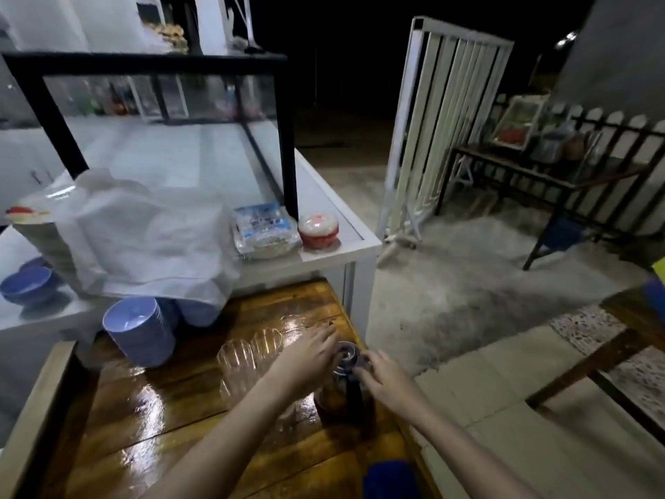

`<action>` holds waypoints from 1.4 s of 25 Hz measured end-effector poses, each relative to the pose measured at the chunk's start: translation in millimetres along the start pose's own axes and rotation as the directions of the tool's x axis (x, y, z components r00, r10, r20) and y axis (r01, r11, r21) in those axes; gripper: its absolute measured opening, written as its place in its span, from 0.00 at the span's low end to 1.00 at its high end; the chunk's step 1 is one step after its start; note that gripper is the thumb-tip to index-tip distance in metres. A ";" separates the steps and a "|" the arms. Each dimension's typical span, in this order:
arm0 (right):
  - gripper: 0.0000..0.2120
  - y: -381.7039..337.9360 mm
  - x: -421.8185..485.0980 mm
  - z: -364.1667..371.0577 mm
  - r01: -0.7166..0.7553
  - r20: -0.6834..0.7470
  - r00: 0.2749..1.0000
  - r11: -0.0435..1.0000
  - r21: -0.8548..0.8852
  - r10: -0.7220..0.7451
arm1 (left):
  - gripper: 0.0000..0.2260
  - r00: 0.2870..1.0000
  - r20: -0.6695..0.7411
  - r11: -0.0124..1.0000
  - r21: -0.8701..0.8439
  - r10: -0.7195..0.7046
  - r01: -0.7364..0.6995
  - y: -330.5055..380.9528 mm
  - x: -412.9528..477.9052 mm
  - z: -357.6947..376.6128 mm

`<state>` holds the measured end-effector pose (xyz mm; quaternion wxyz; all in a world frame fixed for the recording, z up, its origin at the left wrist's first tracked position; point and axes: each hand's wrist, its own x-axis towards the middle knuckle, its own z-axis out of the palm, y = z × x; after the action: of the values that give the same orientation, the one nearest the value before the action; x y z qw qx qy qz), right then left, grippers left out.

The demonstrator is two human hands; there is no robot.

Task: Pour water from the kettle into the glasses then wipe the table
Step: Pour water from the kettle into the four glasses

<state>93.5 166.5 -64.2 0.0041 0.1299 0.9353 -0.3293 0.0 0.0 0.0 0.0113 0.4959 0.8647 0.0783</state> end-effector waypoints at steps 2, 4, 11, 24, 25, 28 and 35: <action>0.16 27.5 8.4 15.1 -0.109 0.008 0.994 0.990 0.086 0.109 | 0.22 0.998 0.051 0.996 -0.081 -0.029 0.033 4.5 9.7 22.1; 0.13 49.0 7.3 30.1 -0.168 0.066 0.985 0.969 0.181 0.159 | 0.22 0.998 0.036 0.995 -0.089 -0.049 0.052 3.6 12.2 51.7; 0.26 81.2 8.1 72.4 -0.387 0.350 0.913 0.715 0.583 0.209 | 0.27 0.994 0.059 0.995 0.019 -0.095 0.095 2.3 19.8 104.8; 0.15 69.8 3.9 48.1 -0.437 0.343 0.899 0.554 0.708 0.271 | 0.30 0.997 0.074 0.999 -0.044 -0.018 0.021 5.7 33.8 118.5; 0.15 73.3 3.8 44.8 -0.435 0.316 0.898 0.525 0.732 0.305 | 0.30 0.997 0.071 0.999 -0.049 -0.009 0.012 7.7 36.2 120.3; 0.17 77.8 4.4 36.0 -0.396 0.229 0.905 0.508 0.765 0.359 | 0.29 0.998 0.057 0.999 -0.039 0.002 0.000 17.2 42.2 125.6; 0.18 68.7 14.0 17.6 -0.333 0.084 0.885 0.497 0.801 0.459 | 0.29 0.996 0.048 0.993 -0.086 -0.076 0.080 26.0 45.1 118.8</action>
<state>95.5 210.5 -121.5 -0.0445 0.3517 0.6302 -0.6908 10.9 66.4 -110.9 0.0556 0.4625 0.8786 0.1047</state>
